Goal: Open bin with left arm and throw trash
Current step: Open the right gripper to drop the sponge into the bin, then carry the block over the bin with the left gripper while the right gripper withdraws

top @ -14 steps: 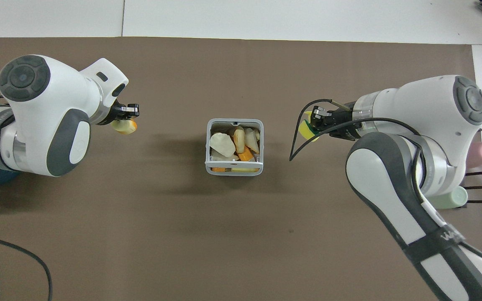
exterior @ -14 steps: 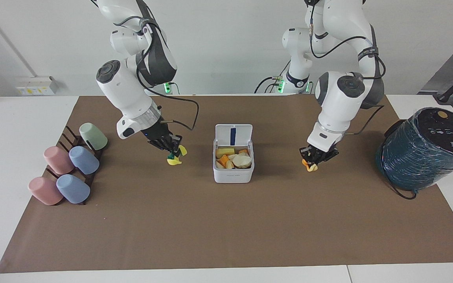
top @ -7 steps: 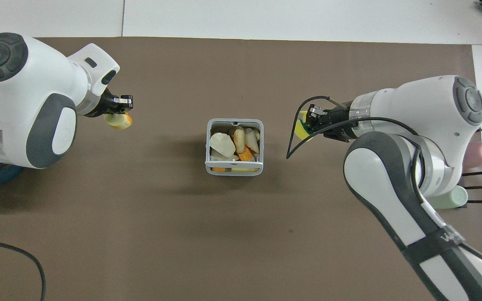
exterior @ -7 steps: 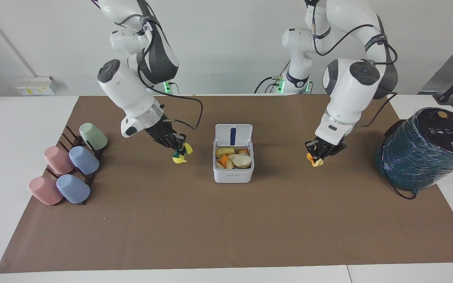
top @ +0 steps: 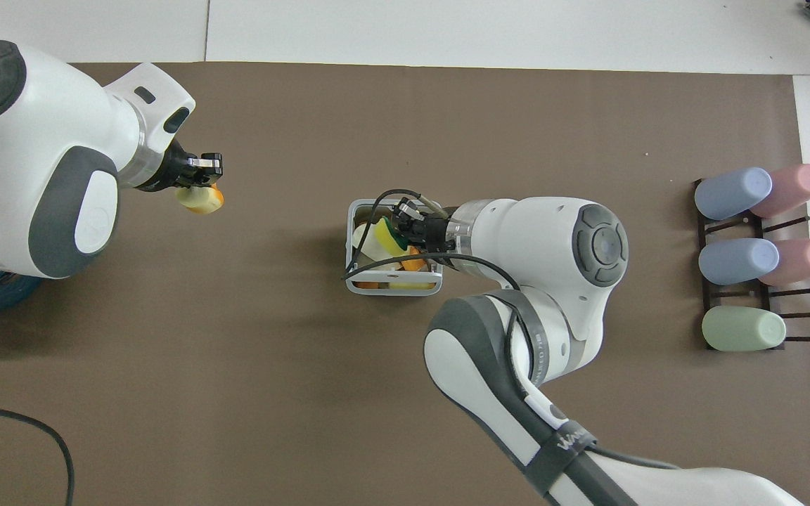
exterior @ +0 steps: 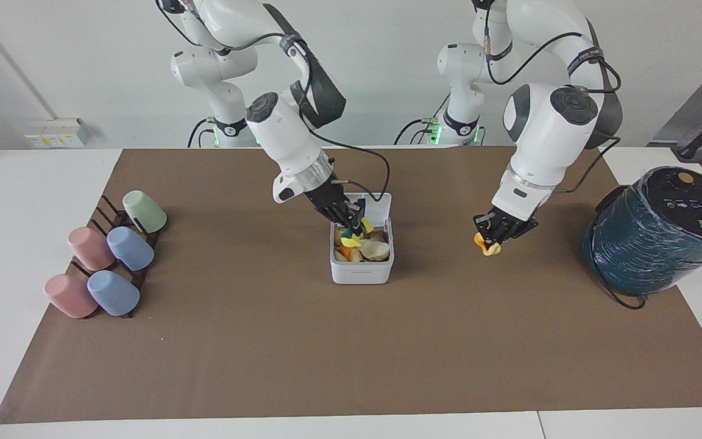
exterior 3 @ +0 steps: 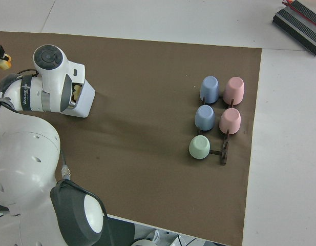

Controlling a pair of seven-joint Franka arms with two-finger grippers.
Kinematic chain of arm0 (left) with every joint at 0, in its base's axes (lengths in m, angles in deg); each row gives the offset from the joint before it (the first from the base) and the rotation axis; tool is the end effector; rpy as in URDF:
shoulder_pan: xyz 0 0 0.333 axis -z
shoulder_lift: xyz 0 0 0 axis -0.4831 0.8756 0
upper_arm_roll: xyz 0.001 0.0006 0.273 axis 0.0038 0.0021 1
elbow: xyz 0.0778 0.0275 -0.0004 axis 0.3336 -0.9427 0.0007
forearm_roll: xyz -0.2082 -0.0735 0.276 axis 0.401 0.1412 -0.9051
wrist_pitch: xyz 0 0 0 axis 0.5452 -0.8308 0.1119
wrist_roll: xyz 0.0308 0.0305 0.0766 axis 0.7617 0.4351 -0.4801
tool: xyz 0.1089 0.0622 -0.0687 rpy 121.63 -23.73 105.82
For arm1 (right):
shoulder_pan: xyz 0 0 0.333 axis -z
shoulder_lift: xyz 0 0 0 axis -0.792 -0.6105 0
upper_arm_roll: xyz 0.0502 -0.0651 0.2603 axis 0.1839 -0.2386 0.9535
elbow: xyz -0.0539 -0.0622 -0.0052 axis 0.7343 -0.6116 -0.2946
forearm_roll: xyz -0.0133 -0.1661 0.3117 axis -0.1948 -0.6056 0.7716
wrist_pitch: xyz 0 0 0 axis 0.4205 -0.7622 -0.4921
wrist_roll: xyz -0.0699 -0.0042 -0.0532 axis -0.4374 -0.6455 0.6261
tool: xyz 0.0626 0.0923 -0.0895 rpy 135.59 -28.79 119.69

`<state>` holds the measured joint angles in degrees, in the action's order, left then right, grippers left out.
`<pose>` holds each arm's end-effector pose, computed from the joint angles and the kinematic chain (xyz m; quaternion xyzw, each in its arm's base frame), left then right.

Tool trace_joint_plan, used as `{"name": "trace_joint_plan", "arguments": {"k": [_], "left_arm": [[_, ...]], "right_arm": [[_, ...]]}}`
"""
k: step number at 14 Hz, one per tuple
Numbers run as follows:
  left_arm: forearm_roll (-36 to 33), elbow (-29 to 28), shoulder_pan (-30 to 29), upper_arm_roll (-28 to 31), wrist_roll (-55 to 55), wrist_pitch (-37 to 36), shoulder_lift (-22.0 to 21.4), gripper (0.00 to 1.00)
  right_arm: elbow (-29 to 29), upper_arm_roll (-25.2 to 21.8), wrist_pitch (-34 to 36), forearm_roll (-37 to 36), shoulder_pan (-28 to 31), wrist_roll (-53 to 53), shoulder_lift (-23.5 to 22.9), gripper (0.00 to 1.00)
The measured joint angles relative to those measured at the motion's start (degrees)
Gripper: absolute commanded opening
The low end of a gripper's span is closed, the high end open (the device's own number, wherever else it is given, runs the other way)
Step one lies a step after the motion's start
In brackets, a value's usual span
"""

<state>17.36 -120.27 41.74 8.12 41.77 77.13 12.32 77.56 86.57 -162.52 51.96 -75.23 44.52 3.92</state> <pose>0.5772 -0.1483 0.4251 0.9982 0.0025 0.0496 0.0332 0.5229 0.3194 0.3615 -0.9192 0.2872 -0.0289 0.2679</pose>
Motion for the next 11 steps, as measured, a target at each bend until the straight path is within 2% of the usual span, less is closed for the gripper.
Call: {"name": "trace_joint_plan", "arguments": {"k": [3, 6, 11], "left_arm": [[1.64, 0.03, 0.02, -0.05, -0.03, 0.00, 0.03, 0.00], [2.56, 0.06, 0.39, -0.49, -3.00, 0.28, 0.05, 0.00], [4.31, 0.09, 6.53, -1.26, -15.59, 5.06, 0.15, 0.00]], "right_arm": [[-0.03, -0.22, -0.59, 0.01, 0.01, 0.00, -0.51, 1.00], [-0.78, -0.95, 3.26, -0.67, 1.84, 0.21, 2.07, 1.00], [-2.27, -1.24, 16.51, -16.56, 12.34, 7.24, 9.32, 1.00]]}}
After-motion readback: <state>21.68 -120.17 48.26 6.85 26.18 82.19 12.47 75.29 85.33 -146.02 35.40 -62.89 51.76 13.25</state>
